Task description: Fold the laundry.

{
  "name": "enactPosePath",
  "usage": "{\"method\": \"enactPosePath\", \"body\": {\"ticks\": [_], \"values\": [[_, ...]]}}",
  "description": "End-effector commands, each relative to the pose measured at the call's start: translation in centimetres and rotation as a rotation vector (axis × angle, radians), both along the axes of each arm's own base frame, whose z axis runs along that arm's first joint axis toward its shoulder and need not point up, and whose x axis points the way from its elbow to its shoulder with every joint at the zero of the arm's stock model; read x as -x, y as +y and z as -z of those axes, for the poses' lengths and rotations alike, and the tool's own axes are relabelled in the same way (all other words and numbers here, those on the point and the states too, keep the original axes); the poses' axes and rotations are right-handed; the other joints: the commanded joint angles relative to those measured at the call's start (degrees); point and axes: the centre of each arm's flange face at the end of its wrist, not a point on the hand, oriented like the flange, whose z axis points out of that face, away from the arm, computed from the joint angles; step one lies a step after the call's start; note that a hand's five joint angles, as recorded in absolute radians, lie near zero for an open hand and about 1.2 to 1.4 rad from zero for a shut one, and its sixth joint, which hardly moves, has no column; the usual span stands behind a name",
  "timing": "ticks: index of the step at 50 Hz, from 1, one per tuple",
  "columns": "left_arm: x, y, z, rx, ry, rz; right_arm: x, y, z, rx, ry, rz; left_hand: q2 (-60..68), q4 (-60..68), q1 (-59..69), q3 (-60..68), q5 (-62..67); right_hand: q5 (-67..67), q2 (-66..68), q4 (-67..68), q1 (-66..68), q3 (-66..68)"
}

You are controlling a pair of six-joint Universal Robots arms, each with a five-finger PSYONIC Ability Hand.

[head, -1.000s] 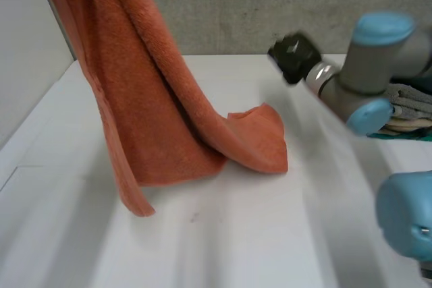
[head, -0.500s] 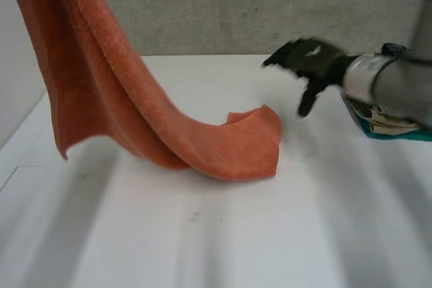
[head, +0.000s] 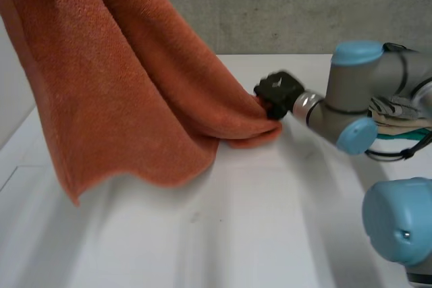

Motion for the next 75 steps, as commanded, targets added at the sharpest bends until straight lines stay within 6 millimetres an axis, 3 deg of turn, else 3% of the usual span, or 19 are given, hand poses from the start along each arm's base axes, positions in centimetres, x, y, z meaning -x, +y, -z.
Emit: {"method": "enactPosePath", "body": {"ticks": [1,2,6,9,14,23,28,32,35,36,37,41,46,50,53,60,66,70,75], "values": [[-0.3,-1.3,1.9,-0.064,-0.027,-0.031,2.2,2.8,-11.6,0.111,-0.032,0.013,11.4,11.2,13.6,11.6,13.9,14.2,12.7,11.6,16.4,12.2],[-0.4,-1.5,2.2,-0.073,-0.032,-0.040,3.7,3.5,-14.0,0.128,-0.021,0.034,11.4,11.2,13.6,11.6,13.9,14.2,12.7,11.6,16.4,12.2],[-1.7,-3.5,5.3,-0.186,-0.068,-0.108,7.9,5.1,-18.3,0.185,0.050,0.089,11.4,11.2,13.6,11.6,13.9,14.2,12.7,11.6,16.4,12.2],[-2.5,-4.7,7.2,-0.264,-0.084,-0.148,9.6,6.9,-19.5,0.192,0.116,0.090,11.4,11.2,13.6,11.6,13.9,14.2,12.7,11.6,16.4,12.2],[-4.1,-8.0,13.5,-0.492,-0.139,-0.212,10.8,9.7,-19.9,0.148,0.195,0.081,11.4,11.2,13.6,11.6,13.9,14.2,12.7,11.6,16.4,12.2],[-3.6,-11.3,21.9,-0.720,-0.355,-0.215,12.2,11.7,-17.0,-0.029,0.304,0.052,11.4,11.2,13.6,11.6,13.9,14.2,12.7,11.6,16.4,12.2],[-1.6,-13.5,23.5,-0.700,-0.464,-0.185,11.6,8.2,-13.0,-0.072,0.326,0.057,11.4,11.2,13.6,11.6,13.9,14.2,12.7,11.6,16.4,12.2],[0.3,-17.4,21.9,-0.601,-0.436,-0.183,10.8,4.1,-12.5,0.049,0.275,0.143,11.4,11.2,13.6,11.6,13.9,14.2,12.7,11.6,16.4,12.2],[1.2,-20.7,17.4,-0.435,-0.348,-0.250,10.1,1.5,-14.2,0.192,0.190,0.224,11.4,11.2,13.6,11.6,13.9,14.2,12.7,11.6,16.4,12.2],[1.4,-21.5,16.1,-0.388,-0.317,-0.268,9.4,0.0,-16.3,0.327,0.105,0.273,11.4,11.2,13.6,11.6,13.9,14.2,12.7,11.6,16.4,12.2],[1.8,-22.8,13.2,-0.272,-0.242,-0.295,9.1,-0.6,-17.0,0.375,0.064,0.291,11.4,11.2,13.6,11.6,13.9,14.2,12.7,11.6,16.4,12.2],[1.8,-24.4,6.8,0.021,-0.068,-0.334,7.7,-2.0,-22.1,0.640,-0.183,0.340,11.4,11.2,13.6,11.6,13.9,14.2,12.7,11.6,16.4,12.2],[1.5,-24.4,3.8,0.209,0.043,-0.335,7.8,-2.1,-24.5,0.746,-0.340,0.352,11.4,11.2,13.6,11.6,13.9,14.2,12.7,11.6,16.4,12.2],[1.8,-24.7,5.5,0.176,0.041,-0.325,7.8,-1.5,-23.0,0.674,-0.314,0.345,11.4,11.2,13.6,11.6,13.9,14.2,12.7,11.6,16.4,12.2],[1.8,-25.1,9.4,0.036,0.003,-0.306,7.9,-1.2,-21.7,0.617,-0.284,0.346,11.4,11.2,13.6,11.6,13.9,14.2,12.7,11.6,16.4,12.2],[1.5,-22.4,17.6,-0.259,-0.083,-0.261,8.1,0.2,-13.9,0.306,-0.132,0.340,11.4,11.2,13.6,11.6,13.9,14.2,12.7,11.6,16.4,12.2],[1.0,-19.0,25.2,-0.487,-0.198,-0.218,8.5,3.2,-5.3,-0.025,0.022,0.291,11.4,11.2,13.6,11.6,13.9,14.2,12.7,11.6,16.4,12.2],[-0.1,-17.1,27.9,-0.577,-0.238,-0.216,8.7,5.3,-0.2,-0.176,0.117,0.255,11.4,11.2,13.6,11.6,13.9,14.2,12.7,11.6,16.4,12.2],[-1.6,-15.5,28.4,-0.609,-0.257,-0.209,9.5,6.5,2.0,-0.232,0.172,0.250,11.4,11.2,13.6,11.6,13.9,14.2,12.7,11.6,16.4,12.2]]}}
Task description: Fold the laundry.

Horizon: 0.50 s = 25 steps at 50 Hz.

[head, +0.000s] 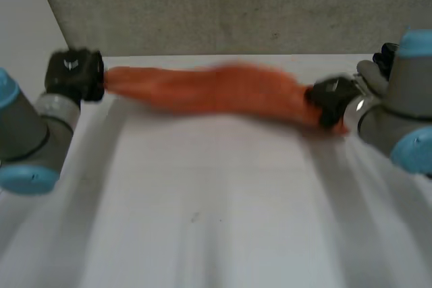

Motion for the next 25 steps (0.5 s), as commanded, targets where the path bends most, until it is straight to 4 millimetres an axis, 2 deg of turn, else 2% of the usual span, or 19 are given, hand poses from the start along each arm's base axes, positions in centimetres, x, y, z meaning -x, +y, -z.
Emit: {"method": "enactPosePath", "body": {"ticks": [1,3,4,7,8,12,13,15,19,25], "values": [[-1.8,2.4,1.3,-0.062,-0.026,0.018,1.0,1.9,3.9,-0.115,0.067,-0.010,11.3,11.0,13.6,11.5,13.9,-7.0,-7.9,-9.2,-4.2,-8.7],[-1.8,3.1,0.6,-0.048,-0.026,0.042,1.0,1.9,3.5,-0.101,0.066,-0.006,11.3,11.0,13.6,11.5,13.9,-35.5,-36.4,-37.7,-32.7,-37.2],[-1.8,3.4,0.3,-0.041,-0.024,0.048,1.1,1.8,3.0,-0.090,0.067,-0.001,11.3,11.0,13.6,11.5,13.9,-45.1,-46.0,-47.3,-42.3,-46.8],[-1.7,4.2,-1.0,-0.007,-0.021,0.068,0.9,1.9,-0.4,-0.010,0.050,-0.002,11.3,11.0,13.6,11.5,13.9,-48.0,-48.9,-50.3,-45.3,-49.7],[-1.7,4.4,-1.2,-0.001,-0.020,0.071,0.9,2.0,-2.2,0.034,0.039,-0.004,11.3,11.0,13.6,11.5,13.9,-47.9,-48.8,-50.1,-45.1,-49.6],[-1.7,5.1,-2.7,0.042,-0.015,0.074,1.2,2.2,-5.5,0.063,0.036,0.002,11.3,11.0,13.6,11.5,13.9,-47.5,-48.4,-49.8,-44.8,-49.2],[-1.7,5.3,-3.1,0.054,-0.012,0.077,1.2,2.2,-5.8,0.049,0.039,0.001,11.3,11.0,13.6,11.5,13.9,-47.2,-48.1,-49.5,-44.4,-48.9],[-1.7,5.4,-3.3,0.059,-0.010,0.077,1.1,2.1,-6.0,0.016,0.045,-0.003,11.3,11.0,13.6,11.5,13.9,-46.4,-47.3,-48.6,-43.6,-48.1],[-1.6,5.8,-3.5,0.066,-0.011,0.083,0.9,1.4,-3.5,-0.160,0.099,-0.009,11.3,11.0,13.6,11.5,13.9,-45.4,-46.3,-47.6,-42.6,-47.1],[-1.5,5.9,-3.8,0.075,-0.009,0.087,1.0,0.8,-0.9,-0.264,0.182,-0.015,11.3,11.0,13.6,11.5,13.9,-43.7,-44.6,-45.9,-40.9,-45.4]]}}
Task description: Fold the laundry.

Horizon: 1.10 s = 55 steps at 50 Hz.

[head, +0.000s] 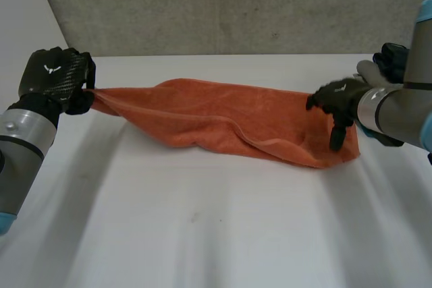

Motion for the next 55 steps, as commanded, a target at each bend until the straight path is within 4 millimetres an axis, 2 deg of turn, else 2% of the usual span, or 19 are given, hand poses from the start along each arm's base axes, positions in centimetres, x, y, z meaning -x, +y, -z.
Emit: {"method": "enactPosePath", "body": {"ticks": [1,3,9,10,13,19,21,23,24,25,26,28,31,44,53,55], "values": [[0.2,0.1,-0.2,0.005,0.003,0.005,0.0,-1.0,3.9,-0.160,0.100,-0.004,11.3,11.0,13.6,11.6,13.9,4.9,3.1,4.4,3.7,4.0],[0.2,0.2,-0.2,0.006,0.001,0.006,0.0,-1.5,5.1,-0.159,0.106,0.000,11.3,11.0,13.6,11.6,13.9,8.1,6.3,7.6,6.9,7.2],[0.2,0.3,-0.4,0.011,0.004,0.008,-0.7,-3.0,6.9,-0.087,0.088,-0.002,11.3,11.0,13.6,11.6,13.9,21.0,19.2,20.5,19.8,20.1],[0.2,0.3,-0.4,0.011,0.004,0.008,-0.8,-3.3,7.1,-0.066,0.081,0.000,11.3,11.0,13.6,11.6,13.9,34.9,33.1,34.4,33.6,34.0],[0.2,0.4,-0.6,0.019,0.005,0.008,-0.8,-3.7,7.5,-0.045,0.082,0.007,11.3,11.0,13.6,11.6,13.9,61.4,59.7,60.9,60.2,60.6],[0.0,0.7,-2.1,0.059,0.018,0.001,-0.1,-3.9,6.8,-0.023,0.085,0.051,11.3,11.0,13.6,11.6,13.9,61.5,59.7,61.0,60.3,60.7],[-0.1,0.9,-2.9,0.083,0.021,-0.002,0.3,-3.7,5.9,-0.007,0.079,0.058,11.3,11.0,13.6,11.6,13.9,61.5,59.7,61.0,60.3,60.7],[-0.2,1.1,-3.5,0.099,0.024,-0.003,0.5,-3.3,4.3,0.022,0.077,0.053,11.3,11.0,13.6,11.6,13.9,61.5,59.7,61.0,60.3,60.7],[-0.3,1.1,-3.7,0.103,0.024,-0.004,0.7,-2.8,1.9,0.066,0.068,0.056,11.3,11.0,13.6,11.6,13.9,61.5,59.7,61.0,60.3,60.7],[-0.2,1.4,-4.0,0.115,0.026,-0.002,0.9,-2.6,0.8,0.089,0.062,0.064,11.3,11.0,13.6,11.6,13.9,57.9,56.1,57.4,56.7,57.1],[-0.3,1.4,-4.1,0.119,0.025,-0.002,1.2,-2.5,-0.2,0.111,0.055,0.073,11.3,11.0,13.6,11.6,13.9,38.6,36.8,38.1,37.3,37.7],[-0.2,1.7,-4.2,0.120,0.027,0.001,1.4,-2.1,-1.2,0.125,0.034,0.074,11.3,11.0,13.6,11.6,13.9,20.9,19.2,20.5,19.7,20.1],[-0.1,2.1,-3.7,0.106,0.025,0.009,1.0,-1.9,-0.7,0.107,0.026,0.048,11.3,11.0,13.6,11.6,13.9,13.2,11.4,12.7,11.9,12.3],[0.5,2.3,-3.2,0.095,0.024,0.027,0.2,-3.6,7.2,-0.050,0.056,-0.006,11.3,11.0,13.6,11.6,13.9,10.8,9.0,10.3,9.6,9.9],[0.5,2.2,-3.2,0.098,0.023,0.028,0.0,-4.4,9.6,-0.062,0.064,-0.005,11.3,11.0,13.6,11.6,13.9,11.6,9.8,11.1,10.4,10.8],[0.5,2.2,-3.2,0.097,0.024,0.029,0.0,-4.5,9.8,-0.058,0.066,-0.003,11.3,11.0,13.6,11.6,13.9,16.1,14.4,15.6,14.9,15.3]]}}
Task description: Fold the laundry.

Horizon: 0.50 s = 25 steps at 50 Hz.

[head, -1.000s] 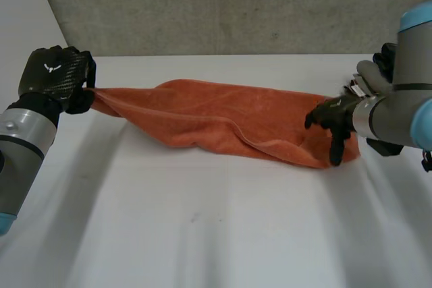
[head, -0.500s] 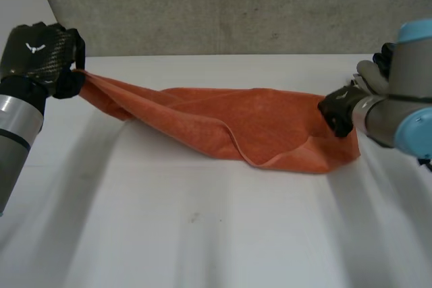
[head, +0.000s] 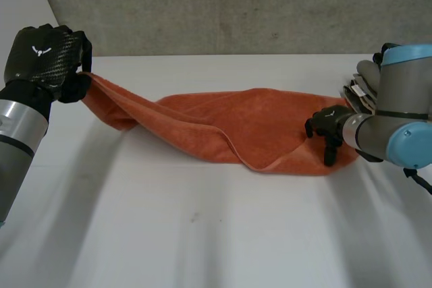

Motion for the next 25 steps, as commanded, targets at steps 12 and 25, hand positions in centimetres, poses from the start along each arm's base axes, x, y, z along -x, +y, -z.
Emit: {"method": "enactPosePath", "body": {"ticks": [12,25], "values": [[-0.4,0.0,-1.3,0.020,0.005,-0.018,1.4,1.4,-9.5,0.264,-0.085,0.101,11.3,11.0,13.6,11.5,13.9,53.9,51.5,52.2,50.7,51.6],[-6.4,2.2,-9.9,0.149,0.009,-0.213,5.7,11.4,-22.5,0.398,0.003,0.054,11.3,11.0,13.6,11.5,13.9,53.9,51.5,52.2,50.7,51.6]]}}
